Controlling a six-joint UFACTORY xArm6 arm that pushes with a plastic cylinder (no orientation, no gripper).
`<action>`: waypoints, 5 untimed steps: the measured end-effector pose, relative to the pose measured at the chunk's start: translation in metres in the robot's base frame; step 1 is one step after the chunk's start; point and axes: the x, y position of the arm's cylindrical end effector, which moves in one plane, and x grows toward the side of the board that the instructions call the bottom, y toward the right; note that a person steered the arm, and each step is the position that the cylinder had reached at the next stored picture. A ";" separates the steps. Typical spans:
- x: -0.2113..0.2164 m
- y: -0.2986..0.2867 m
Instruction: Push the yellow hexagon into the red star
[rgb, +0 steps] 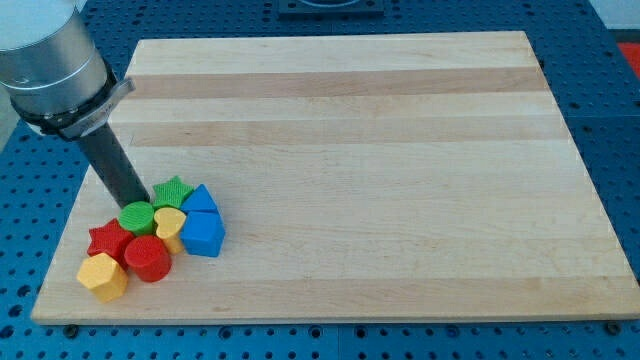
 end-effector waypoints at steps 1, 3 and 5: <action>0.007 0.000; -0.025 -0.030; -0.012 -0.078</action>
